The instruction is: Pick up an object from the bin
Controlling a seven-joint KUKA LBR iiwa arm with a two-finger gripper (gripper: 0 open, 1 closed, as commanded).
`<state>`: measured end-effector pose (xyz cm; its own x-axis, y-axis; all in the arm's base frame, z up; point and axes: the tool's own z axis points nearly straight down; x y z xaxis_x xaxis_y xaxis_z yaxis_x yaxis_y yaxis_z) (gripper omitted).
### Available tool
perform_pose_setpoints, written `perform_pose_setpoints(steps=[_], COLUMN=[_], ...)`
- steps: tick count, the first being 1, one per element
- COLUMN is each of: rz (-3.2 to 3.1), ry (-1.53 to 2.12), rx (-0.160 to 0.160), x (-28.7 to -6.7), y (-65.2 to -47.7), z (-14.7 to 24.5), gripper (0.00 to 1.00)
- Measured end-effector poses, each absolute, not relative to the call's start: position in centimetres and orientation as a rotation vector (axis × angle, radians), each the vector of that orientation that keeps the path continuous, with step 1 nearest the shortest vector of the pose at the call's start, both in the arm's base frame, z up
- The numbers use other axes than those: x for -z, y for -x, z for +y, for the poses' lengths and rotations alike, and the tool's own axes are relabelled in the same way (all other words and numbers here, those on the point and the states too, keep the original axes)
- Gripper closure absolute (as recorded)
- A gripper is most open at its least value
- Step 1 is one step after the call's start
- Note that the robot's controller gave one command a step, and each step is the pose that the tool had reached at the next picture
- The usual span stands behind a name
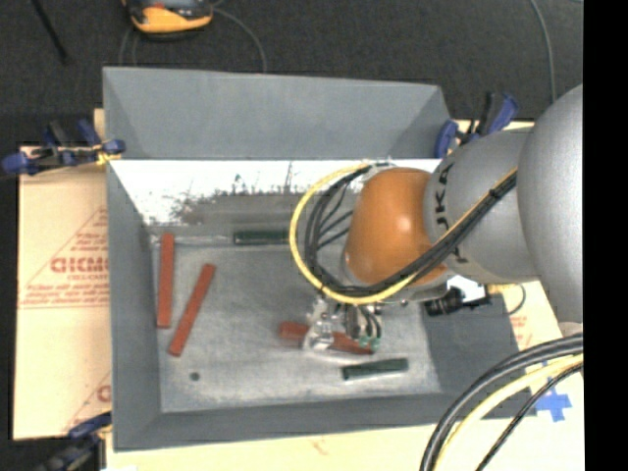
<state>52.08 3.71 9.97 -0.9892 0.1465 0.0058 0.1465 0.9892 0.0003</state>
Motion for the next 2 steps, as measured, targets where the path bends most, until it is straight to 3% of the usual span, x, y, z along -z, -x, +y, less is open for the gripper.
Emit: perform_pose_setpoints(steps=[2], rz=[-3.132], ry=[0.23], rx=[0.001], x=[-12.5], y=[-52.2], z=[3.7], gripper=[1.0])
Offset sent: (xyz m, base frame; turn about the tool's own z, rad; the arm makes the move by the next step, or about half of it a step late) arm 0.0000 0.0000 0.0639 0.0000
